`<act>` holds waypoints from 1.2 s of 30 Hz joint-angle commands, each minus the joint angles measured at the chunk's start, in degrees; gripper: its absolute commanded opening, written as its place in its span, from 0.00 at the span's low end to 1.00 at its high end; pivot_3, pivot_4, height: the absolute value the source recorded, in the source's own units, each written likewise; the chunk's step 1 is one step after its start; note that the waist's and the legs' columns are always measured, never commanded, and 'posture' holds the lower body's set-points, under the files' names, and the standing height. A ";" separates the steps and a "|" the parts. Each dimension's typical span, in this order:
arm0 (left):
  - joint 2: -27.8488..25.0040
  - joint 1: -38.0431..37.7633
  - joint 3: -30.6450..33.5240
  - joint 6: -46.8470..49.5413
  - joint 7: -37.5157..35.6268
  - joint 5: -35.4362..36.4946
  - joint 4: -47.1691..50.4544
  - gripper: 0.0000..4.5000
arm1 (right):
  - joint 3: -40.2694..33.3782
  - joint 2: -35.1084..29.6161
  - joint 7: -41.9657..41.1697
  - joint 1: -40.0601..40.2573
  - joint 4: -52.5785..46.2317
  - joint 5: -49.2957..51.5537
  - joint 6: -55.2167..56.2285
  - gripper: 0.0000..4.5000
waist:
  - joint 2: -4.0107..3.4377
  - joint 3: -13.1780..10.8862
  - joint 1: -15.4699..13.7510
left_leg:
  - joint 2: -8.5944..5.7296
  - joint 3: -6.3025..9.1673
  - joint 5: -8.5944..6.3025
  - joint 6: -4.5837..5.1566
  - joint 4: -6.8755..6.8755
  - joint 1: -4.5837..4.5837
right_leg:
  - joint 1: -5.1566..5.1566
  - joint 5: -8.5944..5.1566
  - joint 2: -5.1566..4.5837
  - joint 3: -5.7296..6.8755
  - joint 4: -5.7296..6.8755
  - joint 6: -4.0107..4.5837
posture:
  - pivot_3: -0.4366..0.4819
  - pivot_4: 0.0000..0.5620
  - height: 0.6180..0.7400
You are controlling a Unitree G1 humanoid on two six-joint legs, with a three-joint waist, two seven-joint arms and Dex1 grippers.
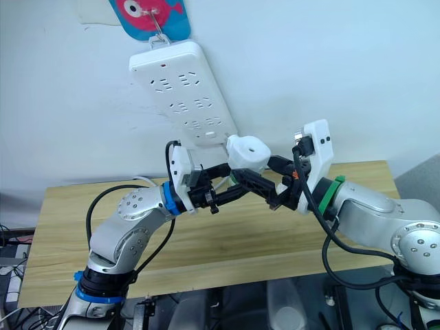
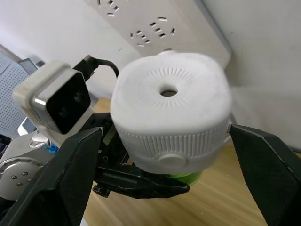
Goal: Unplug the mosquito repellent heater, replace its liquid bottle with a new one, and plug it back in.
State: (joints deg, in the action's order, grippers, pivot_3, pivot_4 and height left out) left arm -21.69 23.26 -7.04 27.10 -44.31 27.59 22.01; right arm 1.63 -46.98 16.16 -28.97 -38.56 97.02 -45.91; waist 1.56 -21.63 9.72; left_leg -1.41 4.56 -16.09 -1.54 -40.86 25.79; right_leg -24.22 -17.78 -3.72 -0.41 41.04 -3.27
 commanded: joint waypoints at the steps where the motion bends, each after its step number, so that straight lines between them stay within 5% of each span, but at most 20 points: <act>1: 0.27 0.20 -0.17 0.01 0.06 1.42 3.03 0.50 | 0.02 0.38 -0.86 -1.04 -1.09 -0.47 0.09 1.00 | 0.00 0.00 -0.01 | 0.00 0.00 0.00 0.00 0.00 0.00 | 0.00 0.00 0.00 0.00 -0.01 0.00 | 0.12 0.58 1.00; 24: 0.52 -0.60 -0.80 1.25 -0.06 3.00 4.67 0.50 | 0.43 2.35 -0.66 -3.37 1.20 -1.33 -1.15 1.00 | 0.00 0.00 -0.07 | 0.00 0.00 0.00 0.00 0.00 0.00 | 0.00 0.00 0.00 -0.01 -0.03 0.00 | 0.12 0.60 1.00; 30: 0.98 -0.49 -0.17 2.96 0.06 4.66 5.15 0.50 | 0.81 1.92 -0.44 -3.77 1.24 0.42 -1.97 0.68 | 0.00 0.00 -0.09 | 0.00 0.00 0.00 0.00 0.00 0.00 | 0.00 0.00 0.00 -0.02 -0.03 0.00 | 0.12 0.61 1.00; 36: 0.14 -0.95 -0.11 3.70 -0.94 5.41 5.54 0.50 | 0.75 1.95 -0.30 -3.86 1.19 0.52 -2.20 0.68 | 0.00 0.00 -0.09 | 0.00 -0.01 0.00 0.01 0.00 -0.01 | 0.00 0.00 0.00 -0.03 -0.03 0.00 | 0.12 0.61 1.00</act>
State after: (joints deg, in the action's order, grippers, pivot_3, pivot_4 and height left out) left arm -21.50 22.60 -6.99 31.95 -44.30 31.45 24.04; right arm 2.79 -44.84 15.90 -32.51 -35.90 96.03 -48.21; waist 1.56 -21.63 9.64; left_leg -1.41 4.55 -16.09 -1.53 -40.86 25.78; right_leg -24.22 -17.78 -3.72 -0.44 41.01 -3.27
